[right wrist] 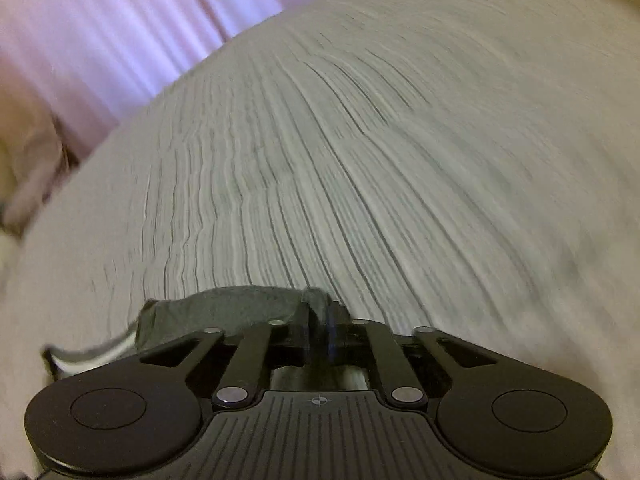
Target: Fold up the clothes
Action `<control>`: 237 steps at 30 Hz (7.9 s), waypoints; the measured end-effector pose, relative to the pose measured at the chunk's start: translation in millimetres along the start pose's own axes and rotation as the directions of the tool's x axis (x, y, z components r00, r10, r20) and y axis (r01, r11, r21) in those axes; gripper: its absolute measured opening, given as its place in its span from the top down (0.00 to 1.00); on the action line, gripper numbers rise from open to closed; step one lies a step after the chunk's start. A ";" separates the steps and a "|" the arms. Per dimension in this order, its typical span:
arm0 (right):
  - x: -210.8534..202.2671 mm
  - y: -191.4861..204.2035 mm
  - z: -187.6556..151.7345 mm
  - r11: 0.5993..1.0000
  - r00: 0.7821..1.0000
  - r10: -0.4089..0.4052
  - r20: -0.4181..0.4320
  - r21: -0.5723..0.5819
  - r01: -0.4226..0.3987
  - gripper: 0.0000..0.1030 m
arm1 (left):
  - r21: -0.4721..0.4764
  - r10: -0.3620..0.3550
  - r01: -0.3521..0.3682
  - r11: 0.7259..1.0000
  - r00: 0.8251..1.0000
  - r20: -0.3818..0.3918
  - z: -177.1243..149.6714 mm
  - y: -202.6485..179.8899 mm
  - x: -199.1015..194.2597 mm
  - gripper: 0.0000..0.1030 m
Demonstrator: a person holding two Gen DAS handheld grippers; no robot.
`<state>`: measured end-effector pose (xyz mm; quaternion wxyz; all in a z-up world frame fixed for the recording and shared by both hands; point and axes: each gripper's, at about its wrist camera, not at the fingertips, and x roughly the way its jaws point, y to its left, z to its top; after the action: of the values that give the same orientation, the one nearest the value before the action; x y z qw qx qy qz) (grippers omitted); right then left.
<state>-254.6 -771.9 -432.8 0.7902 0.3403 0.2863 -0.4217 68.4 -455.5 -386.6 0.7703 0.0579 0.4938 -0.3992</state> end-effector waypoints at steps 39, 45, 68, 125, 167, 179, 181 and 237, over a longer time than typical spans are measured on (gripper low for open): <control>-300.5 -67.5 -294.1 0.931 0.924 -0.192 -0.331 -0.360 0.065 0.45 | 0.254 0.068 0.003 0.967 0.960 -0.270 -235.5 82.7 -186.5 0.81; -336.2 -92.0 -310.6 0.928 0.871 -0.226 -0.436 -0.368 0.056 0.45 | 0.244 0.227 -0.150 0.958 0.918 -0.325 -273.8 74.3 -233.9 0.81; -427.6 -2.1 -235.9 0.921 0.900 -0.068 -0.430 -0.374 -0.110 0.44 | 0.207 0.232 -0.204 0.957 0.966 -0.119 -222.0 -49.0 -368.9 0.72; -399.4 -38.3 -248.3 0.967 0.903 0.005 -0.430 -0.228 -0.114 0.45 | 0.063 0.076 -0.067 0.996 0.983 -0.169 -217.4 48.8 -316.6 0.68; -336.8 -149.9 -249.4 0.902 0.830 0.432 -0.353 0.197 -0.385 0.99 | 0.004 -0.344 0.358 0.934 0.901 -0.266 -243.7 168.5 -248.3 1.00; -419.2 -173.0 -293.0 0.922 0.771 0.386 -0.507 0.225 -0.314 0.99 | -0.042 -0.292 0.295 0.955 0.897 -0.331 -300.1 188.1 -350.8 1.00; -430.4 -178.4 -302.2 0.920 0.757 0.389 -0.525 0.265 -0.288 0.99 | -0.077 -0.285 0.275 0.958 0.897 -0.338 -312.2 189.7 -365.3 1.00; -171.2 -9.9 -125.2 0.620 0.987 0.028 -0.157 -0.772 -0.140 0.35 | 0.431 -0.118 0.196 0.881 0.972 -0.201 -48.1 40.3 -85.1 0.81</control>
<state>-366.1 -597.7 -384.8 0.8579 0.0037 0.4752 -0.1953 44.6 -357.6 -354.5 0.6567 0.2269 0.4552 -0.5568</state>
